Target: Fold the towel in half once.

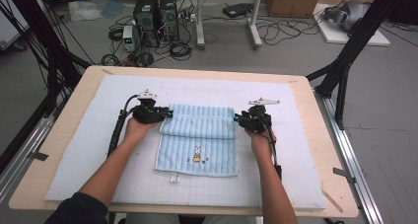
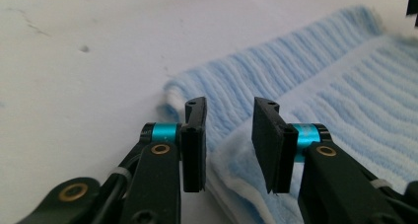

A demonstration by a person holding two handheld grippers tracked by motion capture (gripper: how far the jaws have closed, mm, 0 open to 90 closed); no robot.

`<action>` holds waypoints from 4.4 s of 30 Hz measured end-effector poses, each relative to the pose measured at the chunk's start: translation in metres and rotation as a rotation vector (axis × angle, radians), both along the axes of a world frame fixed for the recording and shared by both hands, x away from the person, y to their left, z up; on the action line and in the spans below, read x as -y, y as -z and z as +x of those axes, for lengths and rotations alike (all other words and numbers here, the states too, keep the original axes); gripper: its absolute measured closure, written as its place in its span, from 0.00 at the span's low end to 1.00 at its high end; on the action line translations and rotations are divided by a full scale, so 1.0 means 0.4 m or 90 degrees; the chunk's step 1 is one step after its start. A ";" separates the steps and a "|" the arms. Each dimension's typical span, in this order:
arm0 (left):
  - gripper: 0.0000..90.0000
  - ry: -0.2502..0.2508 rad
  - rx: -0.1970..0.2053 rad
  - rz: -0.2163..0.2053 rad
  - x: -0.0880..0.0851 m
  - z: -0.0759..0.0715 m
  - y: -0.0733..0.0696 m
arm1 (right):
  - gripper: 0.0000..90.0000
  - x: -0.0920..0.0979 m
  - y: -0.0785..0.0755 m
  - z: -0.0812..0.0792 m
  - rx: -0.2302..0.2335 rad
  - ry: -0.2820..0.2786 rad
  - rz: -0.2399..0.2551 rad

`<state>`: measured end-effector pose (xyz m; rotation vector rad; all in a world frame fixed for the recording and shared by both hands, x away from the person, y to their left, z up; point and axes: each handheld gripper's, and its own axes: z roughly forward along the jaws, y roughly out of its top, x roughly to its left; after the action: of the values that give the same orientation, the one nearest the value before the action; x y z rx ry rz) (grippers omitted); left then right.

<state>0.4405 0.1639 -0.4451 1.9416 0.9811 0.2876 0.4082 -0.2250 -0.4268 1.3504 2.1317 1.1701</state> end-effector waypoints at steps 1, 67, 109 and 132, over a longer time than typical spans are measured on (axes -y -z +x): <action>0.75 0.003 0.000 0.010 0.005 -0.002 0.002 | 0.69 0.005 0.000 -0.001 -0.003 0.002 0.004; 0.96 0.076 0.041 -0.102 -0.085 -0.443 -0.009 | 0.92 -0.011 0.016 -0.394 0.016 -0.143 -0.043; 1.00 0.044 0.043 -0.069 -0.075 -0.452 -0.030 | 0.95 -0.034 0.001 -0.401 0.002 -0.188 -0.006; 0.96 0.042 0.043 0.040 -0.014 -0.440 0.009 | 0.94 -0.041 0.000 -0.399 -0.004 -0.198 -0.008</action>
<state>0.2645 0.1695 -0.4487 2.0037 0.8723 0.3481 0.2486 -0.2087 -0.4269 1.0414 2.4105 1.2627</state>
